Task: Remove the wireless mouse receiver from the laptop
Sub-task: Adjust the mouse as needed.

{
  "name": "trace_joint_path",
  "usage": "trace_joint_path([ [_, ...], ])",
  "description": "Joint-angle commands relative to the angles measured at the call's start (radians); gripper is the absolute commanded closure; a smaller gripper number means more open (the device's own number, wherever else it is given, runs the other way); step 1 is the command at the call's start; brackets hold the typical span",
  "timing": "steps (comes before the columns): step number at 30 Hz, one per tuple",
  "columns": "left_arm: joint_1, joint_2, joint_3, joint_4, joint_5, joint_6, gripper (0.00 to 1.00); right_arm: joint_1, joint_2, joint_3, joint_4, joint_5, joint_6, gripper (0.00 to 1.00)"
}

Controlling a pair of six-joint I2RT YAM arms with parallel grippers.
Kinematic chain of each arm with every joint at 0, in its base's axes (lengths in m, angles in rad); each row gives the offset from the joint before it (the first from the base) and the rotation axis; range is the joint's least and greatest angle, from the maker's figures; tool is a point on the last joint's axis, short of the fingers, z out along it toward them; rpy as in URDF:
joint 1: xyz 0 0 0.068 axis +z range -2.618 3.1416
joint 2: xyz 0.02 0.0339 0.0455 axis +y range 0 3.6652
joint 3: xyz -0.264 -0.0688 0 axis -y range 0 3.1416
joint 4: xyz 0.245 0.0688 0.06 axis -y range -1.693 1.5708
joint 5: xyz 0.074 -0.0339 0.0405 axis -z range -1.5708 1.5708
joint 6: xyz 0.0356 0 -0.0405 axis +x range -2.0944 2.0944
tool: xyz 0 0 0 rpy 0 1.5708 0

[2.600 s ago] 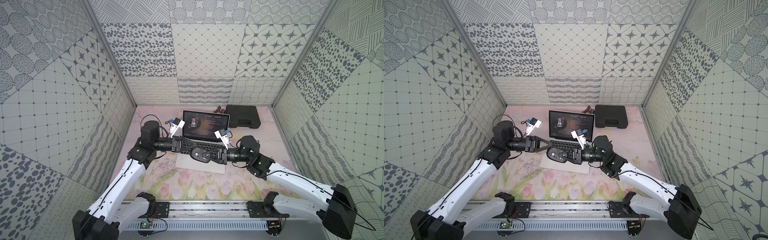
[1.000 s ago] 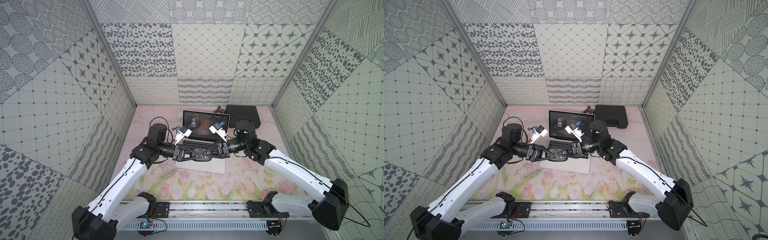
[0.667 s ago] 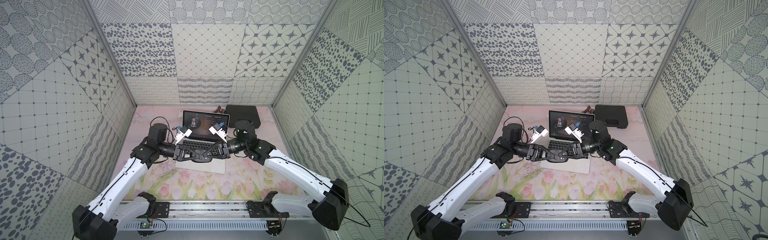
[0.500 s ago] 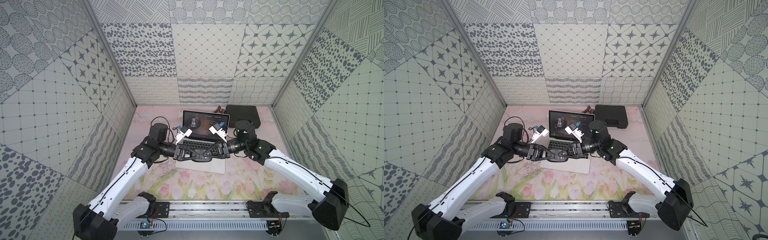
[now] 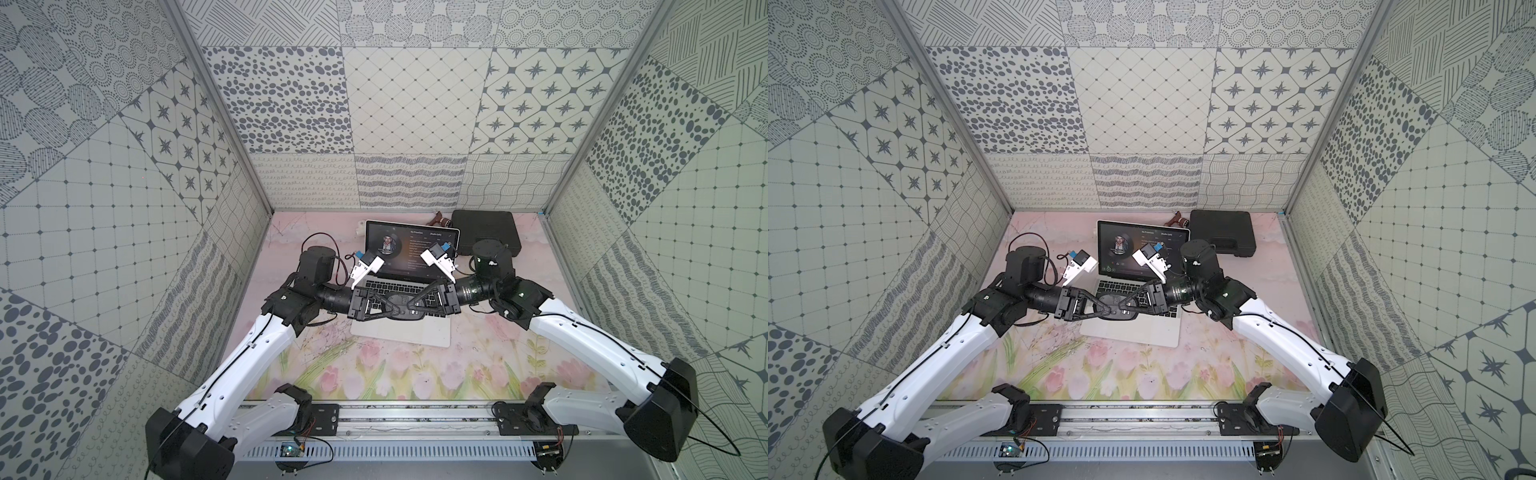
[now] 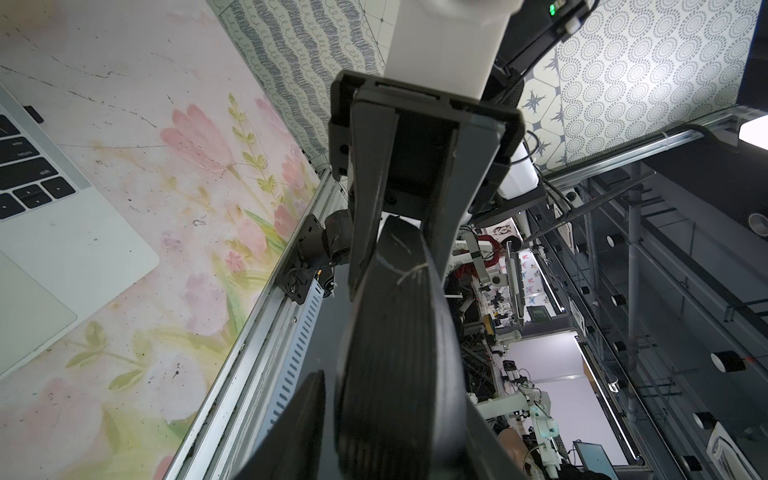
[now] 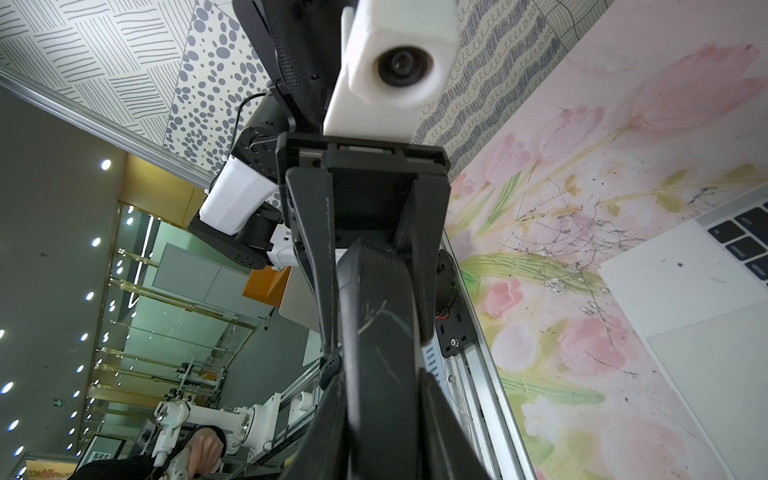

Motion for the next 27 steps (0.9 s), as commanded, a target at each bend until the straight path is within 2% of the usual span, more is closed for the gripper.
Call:
trace_joint_path([
  [1,0.003,0.007,0.012,0.012,-0.008,0.014,0.50,-0.004,-0.028,-0.013,0.084,0.012,0.022,0.98],
  [7,0.005,0.000,0.014,0.052,-0.012,-0.017,0.53,-0.003,-0.009,-0.026,0.124,-0.012,0.043,1.00],
  [11,0.015,0.003,0.016,0.078,-0.005,-0.040,0.44,-0.003,-0.022,-0.031,0.109,-0.018,0.038,1.00],
  [21,0.038,0.019,-0.010,0.230,0.027,-0.157,0.44,-0.001,-0.033,-0.036,0.102,-0.035,0.037,1.00],
  [22,0.037,0.020,-0.007,0.237,0.027,-0.164,0.44,-0.002,-0.032,-0.038,0.106,-0.037,0.038,1.00],
  [27,0.038,0.036,-0.010,0.236,0.040,-0.158,0.62,-0.002,-0.027,-0.042,0.125,-0.028,0.045,1.00],
])
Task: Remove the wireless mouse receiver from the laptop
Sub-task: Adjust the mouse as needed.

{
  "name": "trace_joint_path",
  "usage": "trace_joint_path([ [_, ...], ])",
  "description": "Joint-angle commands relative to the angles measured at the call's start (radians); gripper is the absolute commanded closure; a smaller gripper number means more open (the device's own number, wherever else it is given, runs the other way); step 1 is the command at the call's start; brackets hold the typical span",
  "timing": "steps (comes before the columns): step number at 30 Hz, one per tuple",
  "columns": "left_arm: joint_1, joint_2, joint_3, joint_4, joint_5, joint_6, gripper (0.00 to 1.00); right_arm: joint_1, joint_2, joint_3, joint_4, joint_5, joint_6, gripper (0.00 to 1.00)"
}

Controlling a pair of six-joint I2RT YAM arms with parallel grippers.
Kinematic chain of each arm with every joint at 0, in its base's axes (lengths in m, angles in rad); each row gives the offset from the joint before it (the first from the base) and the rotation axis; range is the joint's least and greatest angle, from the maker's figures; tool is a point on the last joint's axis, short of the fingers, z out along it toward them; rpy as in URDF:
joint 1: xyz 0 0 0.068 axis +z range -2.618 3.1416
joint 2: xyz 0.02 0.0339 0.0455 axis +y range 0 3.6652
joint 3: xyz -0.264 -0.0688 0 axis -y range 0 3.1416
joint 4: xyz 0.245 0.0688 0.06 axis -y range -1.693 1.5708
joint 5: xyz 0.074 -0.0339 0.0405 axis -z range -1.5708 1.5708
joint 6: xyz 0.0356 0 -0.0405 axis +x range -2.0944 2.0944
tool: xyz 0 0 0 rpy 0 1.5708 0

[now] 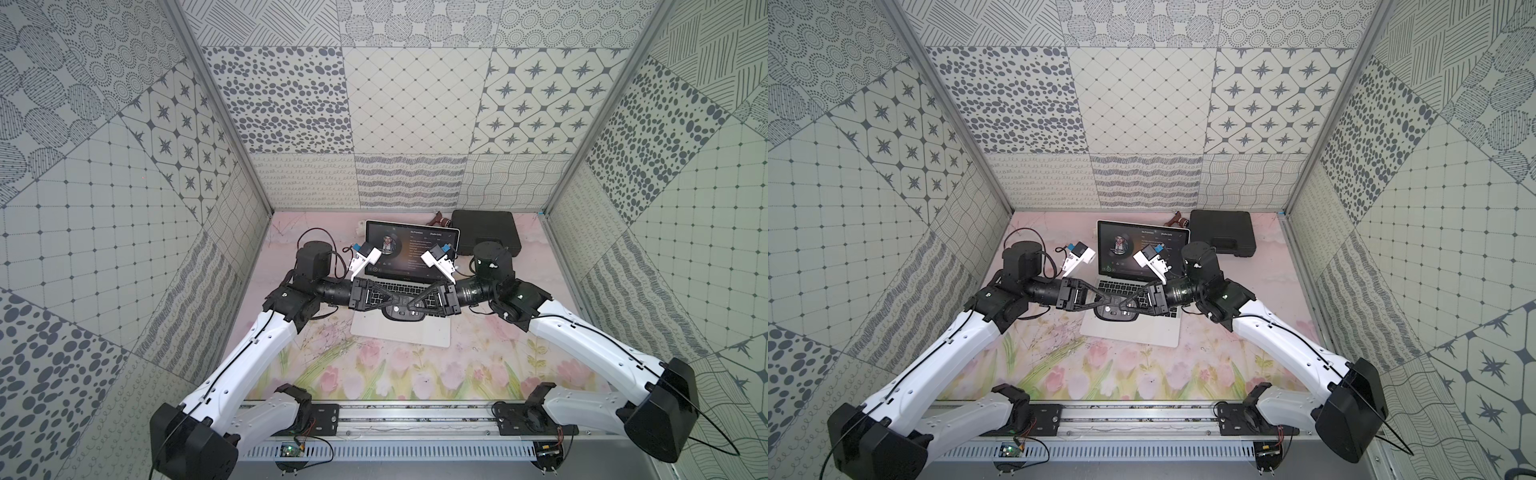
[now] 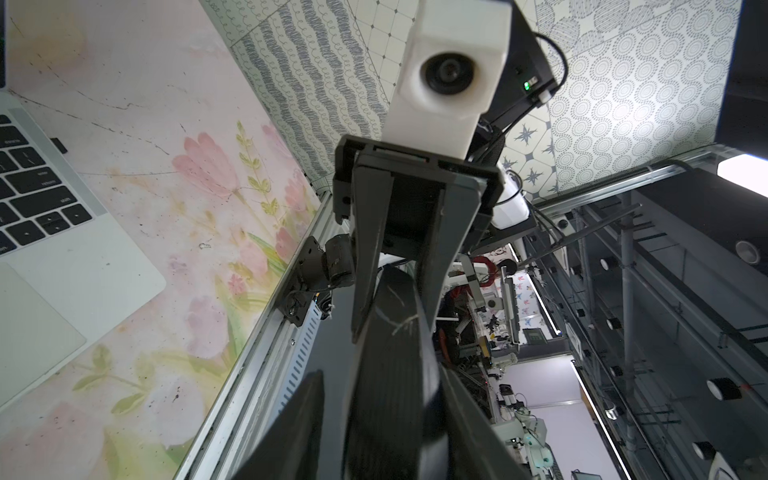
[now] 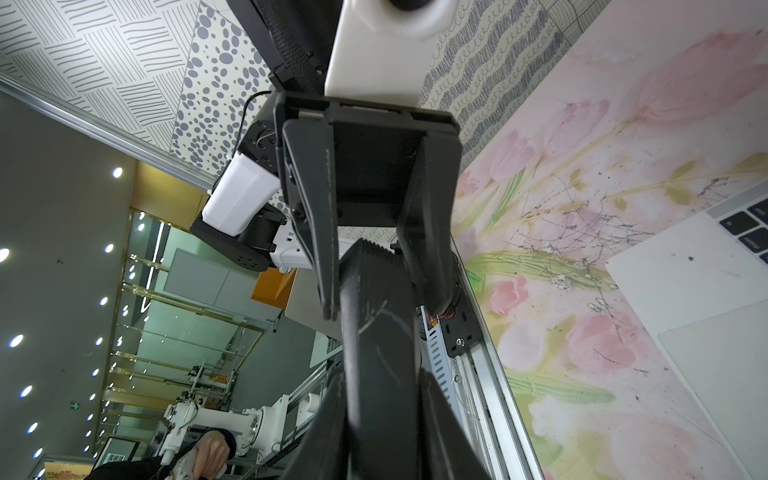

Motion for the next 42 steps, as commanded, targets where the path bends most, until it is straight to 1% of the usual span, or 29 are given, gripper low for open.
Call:
trace_joint_path([
  [1,0.005,0.010,-0.010,0.086,0.038,-0.030,0.66,-0.001,-0.022,-0.009,0.079,-0.016,0.005,1.00],
  [3,0.004,0.008,-0.015,0.081,0.048,-0.021,0.71,0.000,-0.019,-0.008,0.086,-0.011,0.008,0.99],
  [5,0.005,0.006,-0.017,0.070,0.052,-0.012,0.75,-0.001,-0.016,-0.005,0.088,0.002,0.009,0.94],
  [6,0.005,0.004,-0.017,0.060,0.051,-0.005,0.76,0.000,-0.014,-0.006,0.093,0.008,0.013,0.87],
  [7,0.004,0.002,-0.015,0.053,0.050,0.000,0.78,0.000,-0.011,-0.007,0.101,0.011,0.022,0.72],
  [9,0.006,-0.001,-0.011,0.030,0.042,0.017,0.81,-0.002,-0.004,-0.005,0.108,0.010,0.037,0.51],
  [10,0.005,-0.003,-0.008,0.019,0.036,0.029,0.81,-0.002,-0.002,-0.004,0.110,0.011,0.044,0.44],
  [12,0.005,-0.004,0.002,-0.017,0.018,0.060,0.83,-0.002,-0.002,-0.007,0.108,0.019,0.054,0.39],
  [16,0.004,-0.004,0.032,-0.092,-0.037,0.114,0.84,0.003,-0.005,-0.020,0.108,0.031,0.073,0.38],
  [22,0.005,0.008,0.042,-0.083,-0.049,0.100,0.85,0.034,0.016,-0.019,0.078,0.046,0.057,0.44],
  [28,0.006,0.023,0.063,-0.097,-0.082,0.095,0.89,0.044,0.030,-0.022,0.055,0.059,0.043,0.47],
  [29,0.006,0.021,0.063,-0.098,-0.086,0.094,0.89,0.044,0.030,-0.024,0.054,0.063,0.042,0.48],
  [36,0.010,0.020,0.065,-0.086,-0.076,0.079,0.92,0.041,0.034,-0.026,0.009,0.080,0.013,0.68],
  [39,0.023,0.016,0.058,-0.071,-0.049,0.068,0.94,0.026,0.015,-0.042,-0.003,0.097,0.007,0.71],
  [42,0.029,0.015,0.056,-0.079,-0.032,0.076,0.95,0.005,-0.007,-0.061,-0.003,0.097,0.009,0.72],
])
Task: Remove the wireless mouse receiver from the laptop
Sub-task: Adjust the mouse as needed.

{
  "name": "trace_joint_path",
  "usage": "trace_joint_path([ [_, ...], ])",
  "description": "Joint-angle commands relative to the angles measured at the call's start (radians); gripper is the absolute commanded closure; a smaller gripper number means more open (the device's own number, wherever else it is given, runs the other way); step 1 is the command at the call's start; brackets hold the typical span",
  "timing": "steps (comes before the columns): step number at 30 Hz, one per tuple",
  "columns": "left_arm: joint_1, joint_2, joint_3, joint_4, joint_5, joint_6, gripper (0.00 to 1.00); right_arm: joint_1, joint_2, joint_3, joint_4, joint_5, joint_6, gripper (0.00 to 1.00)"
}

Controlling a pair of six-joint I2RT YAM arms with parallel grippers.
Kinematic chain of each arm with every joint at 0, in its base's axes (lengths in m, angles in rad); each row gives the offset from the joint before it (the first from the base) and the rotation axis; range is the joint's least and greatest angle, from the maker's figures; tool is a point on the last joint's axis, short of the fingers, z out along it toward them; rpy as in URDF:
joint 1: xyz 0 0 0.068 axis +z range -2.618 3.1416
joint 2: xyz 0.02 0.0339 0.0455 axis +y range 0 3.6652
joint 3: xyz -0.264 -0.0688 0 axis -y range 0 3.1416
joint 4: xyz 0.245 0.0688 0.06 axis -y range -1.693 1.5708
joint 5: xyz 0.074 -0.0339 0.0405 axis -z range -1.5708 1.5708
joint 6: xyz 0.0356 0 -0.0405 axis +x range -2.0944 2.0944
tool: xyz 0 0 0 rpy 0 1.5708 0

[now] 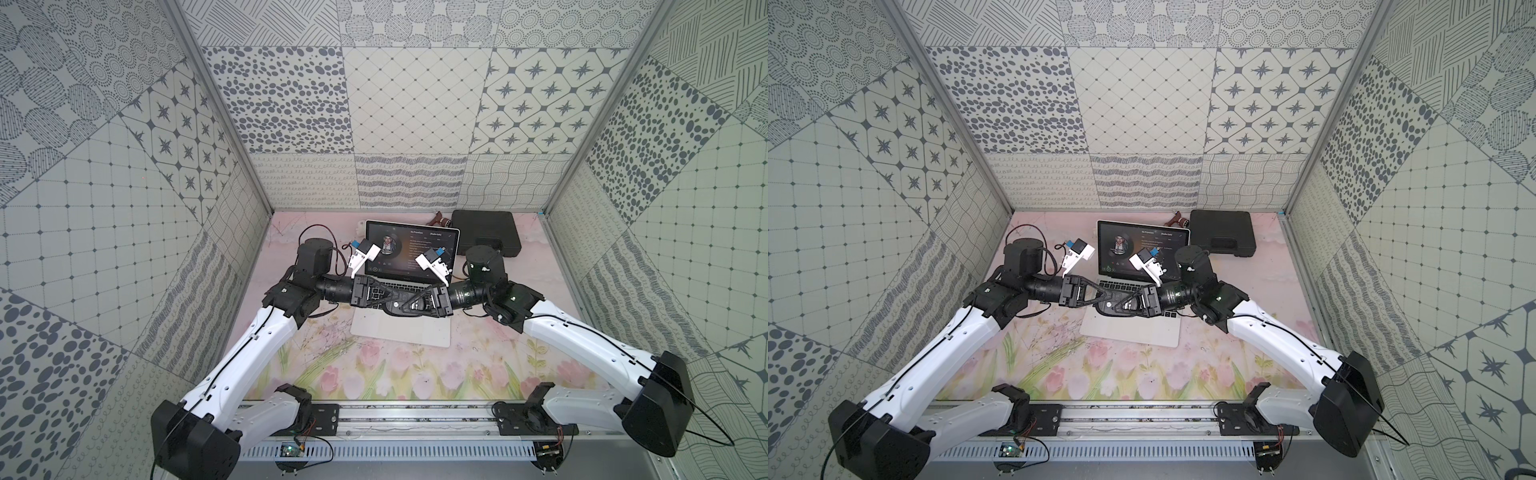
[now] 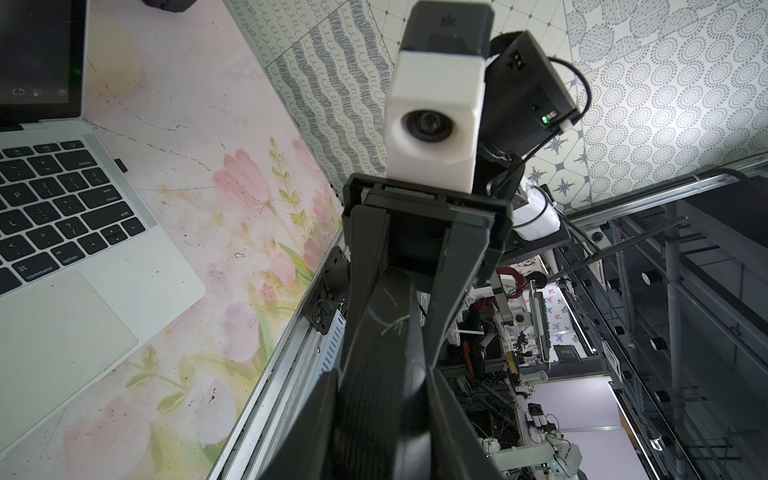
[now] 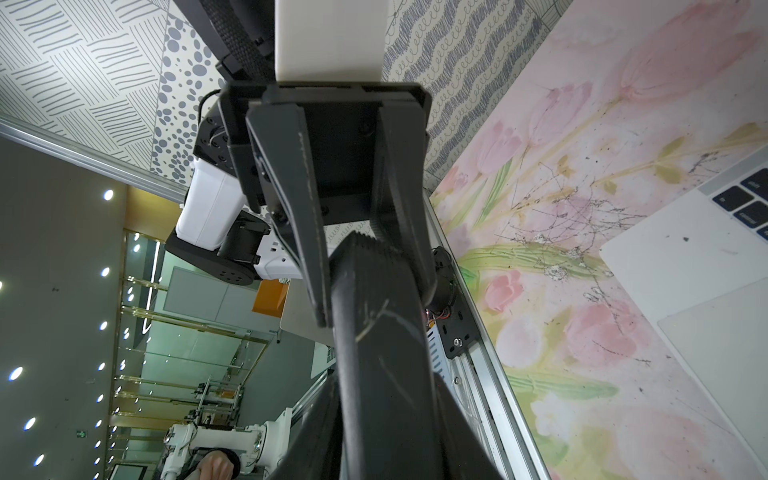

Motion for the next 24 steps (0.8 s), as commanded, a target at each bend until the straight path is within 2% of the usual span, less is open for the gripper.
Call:
trace_joint_path([
  [1,0.020,-0.004,0.005,0.015,0.055,-0.009,0.95,-0.028,-0.041,-0.044,-0.033,0.032,-0.039,0.72],
  [11,0.035,-0.015,-0.011,0.012,0.087,-0.004,0.99,-0.096,-0.095,-0.086,-0.035,0.023,-0.032,0.71],
  [14,0.039,-0.018,-0.017,0.011,0.087,-0.006,1.00,-0.109,-0.111,-0.094,-0.038,0.022,-0.037,0.74],
  [19,0.032,-0.029,-0.053,0.068,0.112,-0.052,0.99,-0.127,-0.110,-0.074,-0.030,0.043,-0.043,0.85],
  [24,-0.009,-0.040,-0.081,0.066,0.112,-0.041,0.97,-0.130,-0.072,-0.046,0.049,0.037,-0.008,0.88],
])
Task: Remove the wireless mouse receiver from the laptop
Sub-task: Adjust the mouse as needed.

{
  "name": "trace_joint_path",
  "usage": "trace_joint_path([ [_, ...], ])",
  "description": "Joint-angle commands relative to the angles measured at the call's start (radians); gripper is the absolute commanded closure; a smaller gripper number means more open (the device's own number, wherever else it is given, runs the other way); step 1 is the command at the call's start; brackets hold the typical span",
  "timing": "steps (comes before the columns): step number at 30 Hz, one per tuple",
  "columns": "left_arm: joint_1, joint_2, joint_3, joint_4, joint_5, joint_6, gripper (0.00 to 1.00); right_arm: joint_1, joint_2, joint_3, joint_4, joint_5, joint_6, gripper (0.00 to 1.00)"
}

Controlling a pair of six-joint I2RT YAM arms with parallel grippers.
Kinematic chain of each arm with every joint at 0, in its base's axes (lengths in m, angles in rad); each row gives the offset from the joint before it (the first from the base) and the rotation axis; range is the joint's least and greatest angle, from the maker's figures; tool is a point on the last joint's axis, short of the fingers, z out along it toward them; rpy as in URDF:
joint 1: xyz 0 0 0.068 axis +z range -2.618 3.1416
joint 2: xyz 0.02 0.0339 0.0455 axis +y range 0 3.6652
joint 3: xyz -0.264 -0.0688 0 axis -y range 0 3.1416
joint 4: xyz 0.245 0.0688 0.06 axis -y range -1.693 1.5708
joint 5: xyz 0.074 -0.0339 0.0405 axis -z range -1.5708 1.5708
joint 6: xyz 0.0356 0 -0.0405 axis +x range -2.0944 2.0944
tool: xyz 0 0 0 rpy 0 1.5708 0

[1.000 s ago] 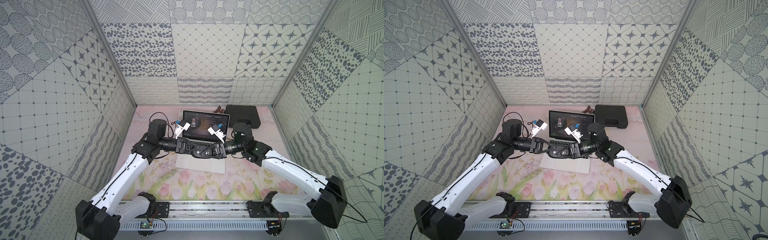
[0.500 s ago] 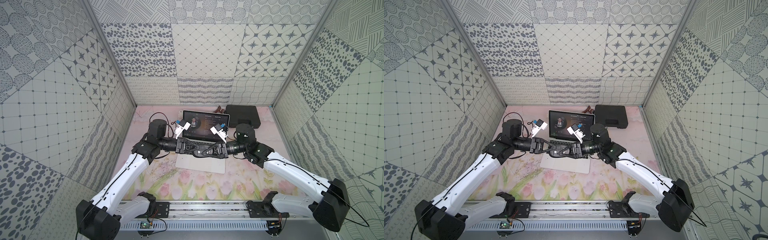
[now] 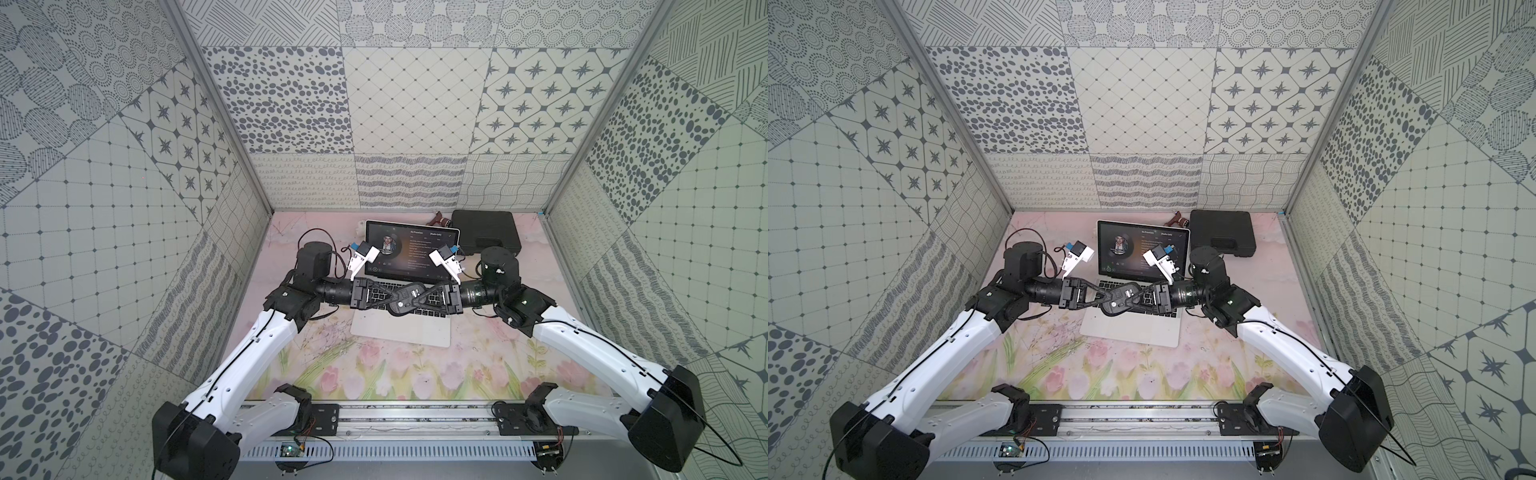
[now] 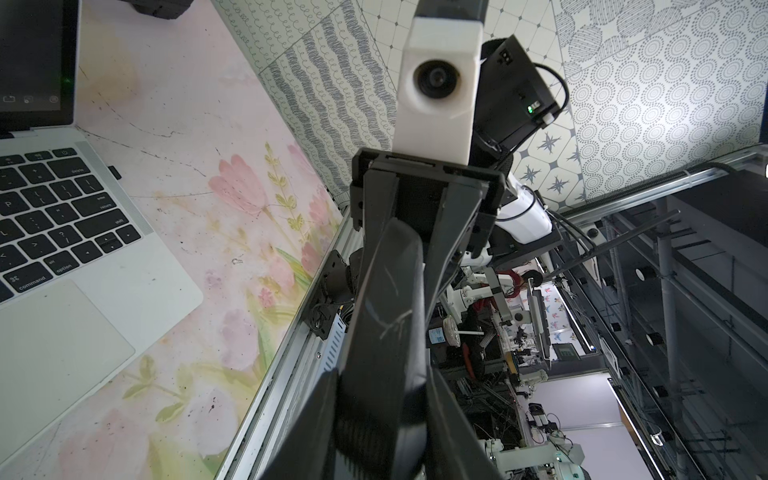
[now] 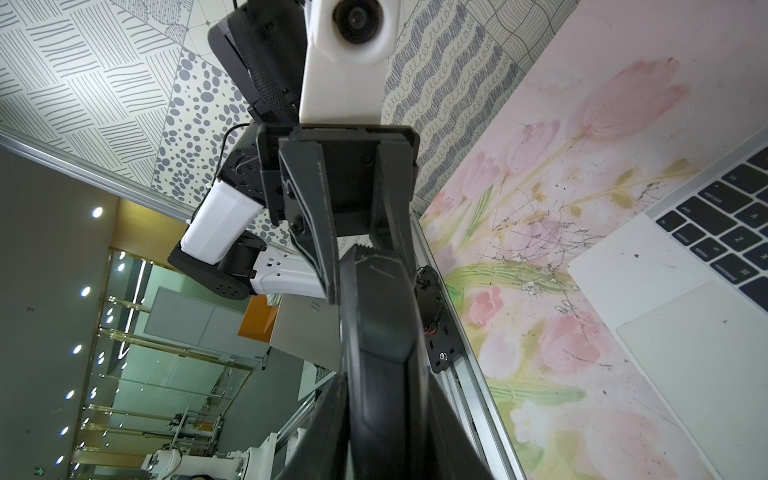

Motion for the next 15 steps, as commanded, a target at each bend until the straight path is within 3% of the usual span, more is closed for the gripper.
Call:
trace_joint_path([
  [1,-0.022,-0.019,-0.023,-0.006,0.086,-0.027,0.97,-0.053,0.012,0.017,0.033,0.024,0.001,0.88],
  [6,-0.038,-0.012,-0.046,0.039,0.081,-0.053,0.94,-0.052,0.048,0.013,0.135,0.015,0.052,0.94],
  [11,-0.042,0.000,-0.048,0.046,0.065,-0.052,0.51,-0.049,0.062,0.027,0.141,-0.019,0.046,1.00],
  [13,-0.040,0.008,-0.040,0.046,0.065,-0.052,0.44,-0.049,0.070,0.047,0.093,-0.063,0.012,1.00],
  [15,-0.042,0.026,-0.029,0.048,0.089,-0.056,0.43,-0.049,0.078,0.070,0.035,-0.101,-0.025,1.00],
])
